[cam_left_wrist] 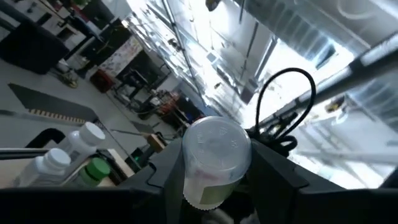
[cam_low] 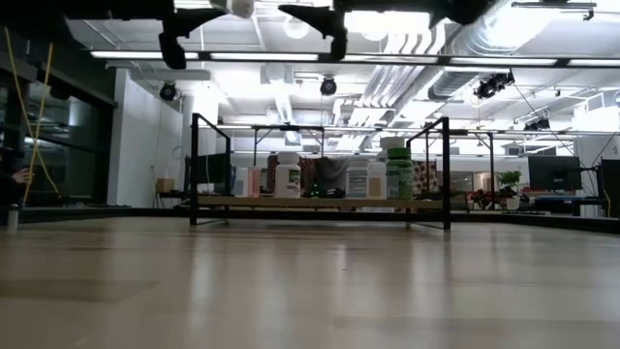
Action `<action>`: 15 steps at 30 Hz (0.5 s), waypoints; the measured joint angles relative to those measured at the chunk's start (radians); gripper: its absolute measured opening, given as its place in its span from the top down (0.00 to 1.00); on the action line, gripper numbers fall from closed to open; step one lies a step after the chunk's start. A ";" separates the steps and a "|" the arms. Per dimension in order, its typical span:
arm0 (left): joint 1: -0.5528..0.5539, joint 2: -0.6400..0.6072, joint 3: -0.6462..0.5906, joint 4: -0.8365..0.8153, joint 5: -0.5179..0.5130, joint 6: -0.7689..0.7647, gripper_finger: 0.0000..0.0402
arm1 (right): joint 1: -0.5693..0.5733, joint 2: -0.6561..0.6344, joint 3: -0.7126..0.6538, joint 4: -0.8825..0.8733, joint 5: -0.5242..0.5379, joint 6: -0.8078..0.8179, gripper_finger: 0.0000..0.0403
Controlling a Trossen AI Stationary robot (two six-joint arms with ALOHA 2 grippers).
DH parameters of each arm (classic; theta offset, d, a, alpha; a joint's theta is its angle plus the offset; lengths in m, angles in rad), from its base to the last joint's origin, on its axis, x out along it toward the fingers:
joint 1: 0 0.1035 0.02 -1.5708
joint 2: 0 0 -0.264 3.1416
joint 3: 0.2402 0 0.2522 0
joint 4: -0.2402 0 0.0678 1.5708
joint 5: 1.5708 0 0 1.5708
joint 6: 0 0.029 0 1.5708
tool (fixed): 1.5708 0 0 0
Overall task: Pick and place medicine bottles onto shelf by color
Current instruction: Put the transparent pill bottle on the shelf
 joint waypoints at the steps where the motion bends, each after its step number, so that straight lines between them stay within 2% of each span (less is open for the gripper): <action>1: 0.000 0.013 0.008 0.009 -0.013 -0.013 0.67 | -0.006 0.000 0.022 -0.046 -0.006 0.029 0.39; 5: 0.000 0.056 0.046 0.035 -0.043 -0.035 0.67 | -0.026 0.000 0.097 -0.163 -0.010 0.112 0.39; 15: 0.001 0.110 0.124 0.035 -0.091 -0.139 0.67 | -0.057 0.001 0.127 -0.153 0.022 0.270 0.39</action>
